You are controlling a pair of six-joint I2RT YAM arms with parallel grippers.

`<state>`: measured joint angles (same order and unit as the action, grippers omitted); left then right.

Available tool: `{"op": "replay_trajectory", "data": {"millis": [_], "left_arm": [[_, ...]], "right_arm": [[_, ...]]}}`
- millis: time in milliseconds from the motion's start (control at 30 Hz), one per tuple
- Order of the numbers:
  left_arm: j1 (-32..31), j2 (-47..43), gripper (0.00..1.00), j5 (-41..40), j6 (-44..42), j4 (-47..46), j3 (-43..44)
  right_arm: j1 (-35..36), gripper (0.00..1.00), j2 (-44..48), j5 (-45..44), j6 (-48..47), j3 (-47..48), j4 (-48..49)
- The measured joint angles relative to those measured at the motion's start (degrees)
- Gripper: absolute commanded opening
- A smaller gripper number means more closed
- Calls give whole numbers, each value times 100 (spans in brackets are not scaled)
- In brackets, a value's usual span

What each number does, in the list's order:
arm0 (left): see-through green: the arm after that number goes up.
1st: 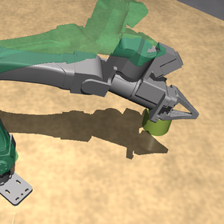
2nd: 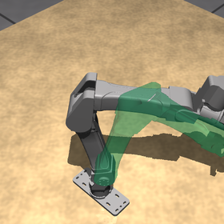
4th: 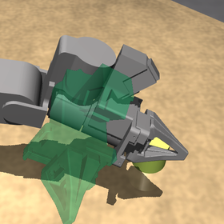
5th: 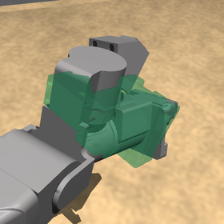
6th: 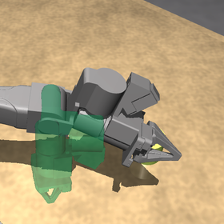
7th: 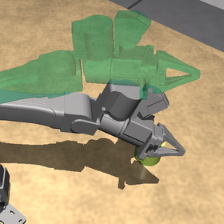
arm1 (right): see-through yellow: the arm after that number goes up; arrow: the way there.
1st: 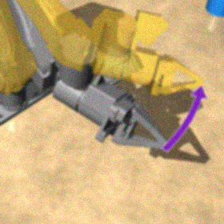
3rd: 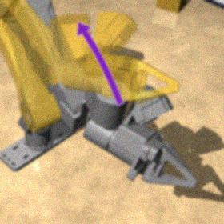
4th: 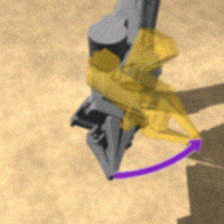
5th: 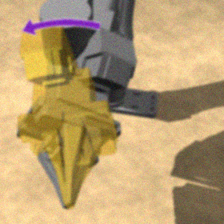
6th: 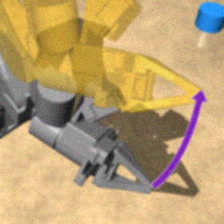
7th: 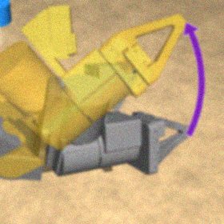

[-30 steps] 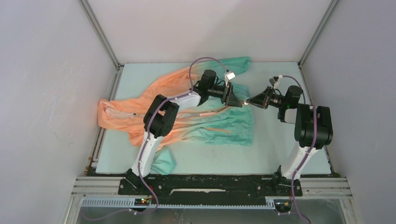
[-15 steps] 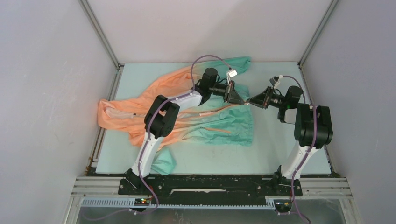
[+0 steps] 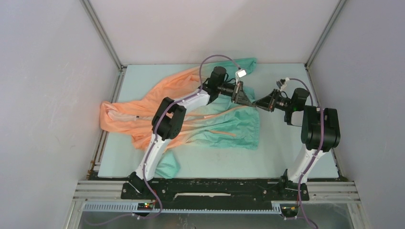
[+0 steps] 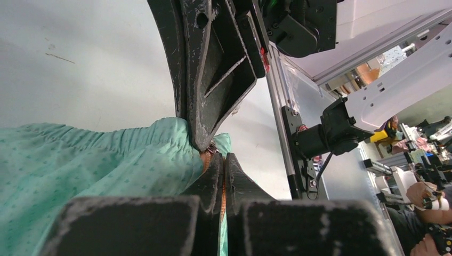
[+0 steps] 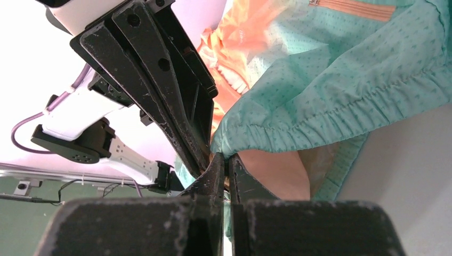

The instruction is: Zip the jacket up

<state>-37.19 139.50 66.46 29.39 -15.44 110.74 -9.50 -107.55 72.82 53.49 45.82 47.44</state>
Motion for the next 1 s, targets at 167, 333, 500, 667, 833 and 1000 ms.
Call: {"op": "replay_trajectory", "data": {"millis": [167, 333, 500, 667, 833, 1000], "left_arm": [[0, 9, 0, -55, -380, 608, 315], [0, 31, 0, -205, -603, 1231, 732], [0, 33, 0, -289, -643, 1346, 820], [-9, 20, 0, -341, -684, 1294, 732], [-20, 11, 0, -505, -745, 1294, 522], [-48, 11, 0, -684, -750, 1182, 463]], "right_arm": [[-9, 0, -7, -70, 487, -61, 640], [-15, 0, -79, -197, 1023, -92, 1344], [-35, 0, -273, -227, 1563, -118, 1991], [-74, 21, -315, -264, 1792, -210, 2212], [-79, 39, -304, -275, 1683, -306, 2057], [-74, 50, -70, -269, 1351, -476, 1659]]}}
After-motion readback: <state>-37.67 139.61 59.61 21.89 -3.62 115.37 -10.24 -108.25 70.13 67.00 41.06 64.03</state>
